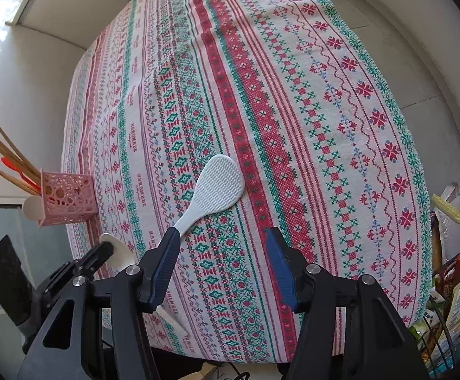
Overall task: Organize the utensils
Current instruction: 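Grasp the white spoon with the left gripper while the right gripper grasps the white rice paddle, then carry the white spoon above the pink basket while the right gripper carries the white paddle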
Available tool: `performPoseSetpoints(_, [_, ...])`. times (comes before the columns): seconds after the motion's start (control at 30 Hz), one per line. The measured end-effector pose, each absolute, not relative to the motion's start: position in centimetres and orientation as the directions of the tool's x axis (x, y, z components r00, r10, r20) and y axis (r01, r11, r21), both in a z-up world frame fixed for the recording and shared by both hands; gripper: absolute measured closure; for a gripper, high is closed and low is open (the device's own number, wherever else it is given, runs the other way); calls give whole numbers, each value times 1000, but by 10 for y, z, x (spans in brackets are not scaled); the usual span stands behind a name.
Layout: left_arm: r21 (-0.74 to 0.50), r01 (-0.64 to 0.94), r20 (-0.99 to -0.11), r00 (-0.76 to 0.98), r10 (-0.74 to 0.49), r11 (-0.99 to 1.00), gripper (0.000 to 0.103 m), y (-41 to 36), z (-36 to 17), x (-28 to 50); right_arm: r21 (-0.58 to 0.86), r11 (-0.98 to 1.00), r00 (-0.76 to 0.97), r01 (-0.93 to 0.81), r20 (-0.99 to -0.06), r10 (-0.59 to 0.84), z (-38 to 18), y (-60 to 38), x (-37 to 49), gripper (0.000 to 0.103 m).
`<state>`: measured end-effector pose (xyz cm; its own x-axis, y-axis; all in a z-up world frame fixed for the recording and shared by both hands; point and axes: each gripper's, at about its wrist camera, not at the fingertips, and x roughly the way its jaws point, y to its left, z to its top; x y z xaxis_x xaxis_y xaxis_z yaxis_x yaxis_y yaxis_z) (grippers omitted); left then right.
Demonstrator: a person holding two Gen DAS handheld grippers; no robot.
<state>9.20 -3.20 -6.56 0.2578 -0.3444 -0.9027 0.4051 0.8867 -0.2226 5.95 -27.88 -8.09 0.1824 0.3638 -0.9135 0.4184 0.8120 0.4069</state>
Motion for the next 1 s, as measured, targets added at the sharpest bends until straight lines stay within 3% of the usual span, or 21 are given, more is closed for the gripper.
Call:
performPoseSetpoints(0.4, [-227,388,-846,375,-378,893,101,-13,-31,95,516,728,221,452,-855,469,-109,-306,80,46])
performPoseSetpoints(1.0, [-187,383,-823,442,-358,904,101,-10,-21,94,574,695,217,433,-815,537,-135,-314,100,67])
